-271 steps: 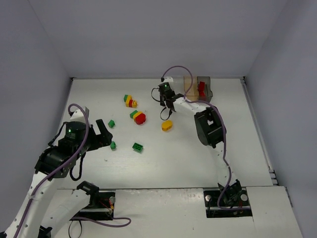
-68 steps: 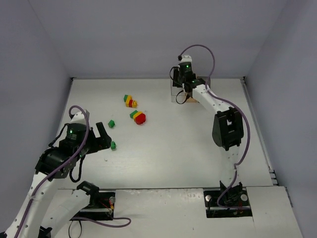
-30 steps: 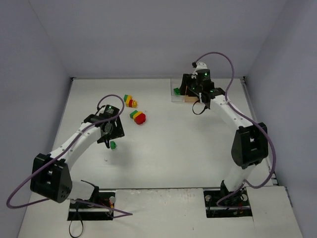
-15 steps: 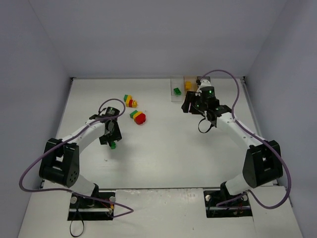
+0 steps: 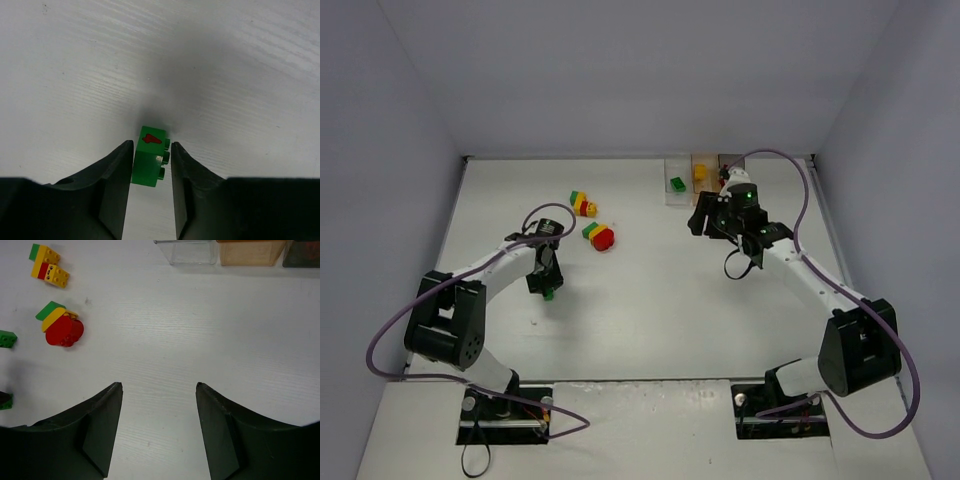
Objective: Sort the legos into containers by color
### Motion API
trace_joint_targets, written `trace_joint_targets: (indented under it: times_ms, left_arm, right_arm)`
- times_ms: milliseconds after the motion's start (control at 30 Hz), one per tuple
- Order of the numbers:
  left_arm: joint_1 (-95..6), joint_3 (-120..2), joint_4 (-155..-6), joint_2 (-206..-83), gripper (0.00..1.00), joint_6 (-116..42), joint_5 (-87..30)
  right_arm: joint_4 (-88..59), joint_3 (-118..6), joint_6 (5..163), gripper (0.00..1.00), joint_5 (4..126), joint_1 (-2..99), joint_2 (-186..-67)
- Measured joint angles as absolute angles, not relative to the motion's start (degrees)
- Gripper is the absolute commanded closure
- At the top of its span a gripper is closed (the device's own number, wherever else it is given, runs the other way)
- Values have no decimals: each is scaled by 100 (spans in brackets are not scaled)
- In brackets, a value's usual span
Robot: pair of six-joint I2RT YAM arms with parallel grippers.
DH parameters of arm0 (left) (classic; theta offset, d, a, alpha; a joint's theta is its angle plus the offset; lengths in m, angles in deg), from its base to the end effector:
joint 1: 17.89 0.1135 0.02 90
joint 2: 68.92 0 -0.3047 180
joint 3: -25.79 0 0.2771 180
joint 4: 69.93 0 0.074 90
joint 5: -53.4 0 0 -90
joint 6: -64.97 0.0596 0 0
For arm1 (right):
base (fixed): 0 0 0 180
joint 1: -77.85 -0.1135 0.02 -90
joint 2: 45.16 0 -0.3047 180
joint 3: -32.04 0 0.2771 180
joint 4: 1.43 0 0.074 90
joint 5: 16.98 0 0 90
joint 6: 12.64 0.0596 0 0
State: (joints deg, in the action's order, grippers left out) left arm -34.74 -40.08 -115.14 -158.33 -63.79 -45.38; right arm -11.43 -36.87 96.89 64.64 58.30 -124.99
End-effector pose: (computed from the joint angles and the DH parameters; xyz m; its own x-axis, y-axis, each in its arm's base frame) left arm 0.3080 -0.0838 0.1836 -0.8418 -0.3915 -0.3717 -0.3763 0.9192 -0.1160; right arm 0.3387 0.1295 0.3134 -0.4707 0.1838 -0.8629 -0.3204 0.8757 0.3613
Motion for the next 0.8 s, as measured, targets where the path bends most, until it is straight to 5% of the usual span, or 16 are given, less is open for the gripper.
trace_joint_targets:
  times_ms: [200, 600, 800]
  left_arm:
    - [-3474, -4004, -11508, -15851, 96, -6355, -4464]
    - [-3469, -4032, -10308, -13472, 97, -5933, -2678]
    - [-3469, -4360, -9770, -13333, 97, -6180, -1675]
  right_arm:
    - [-1143, -3614, 9689, 43, 6448, 5745, -12344]
    - [-1047, -3781, 9504, 43, 4573, 5404, -12294]
    - [-993, -4299, 9388, 41, 4033, 4870, -12296]
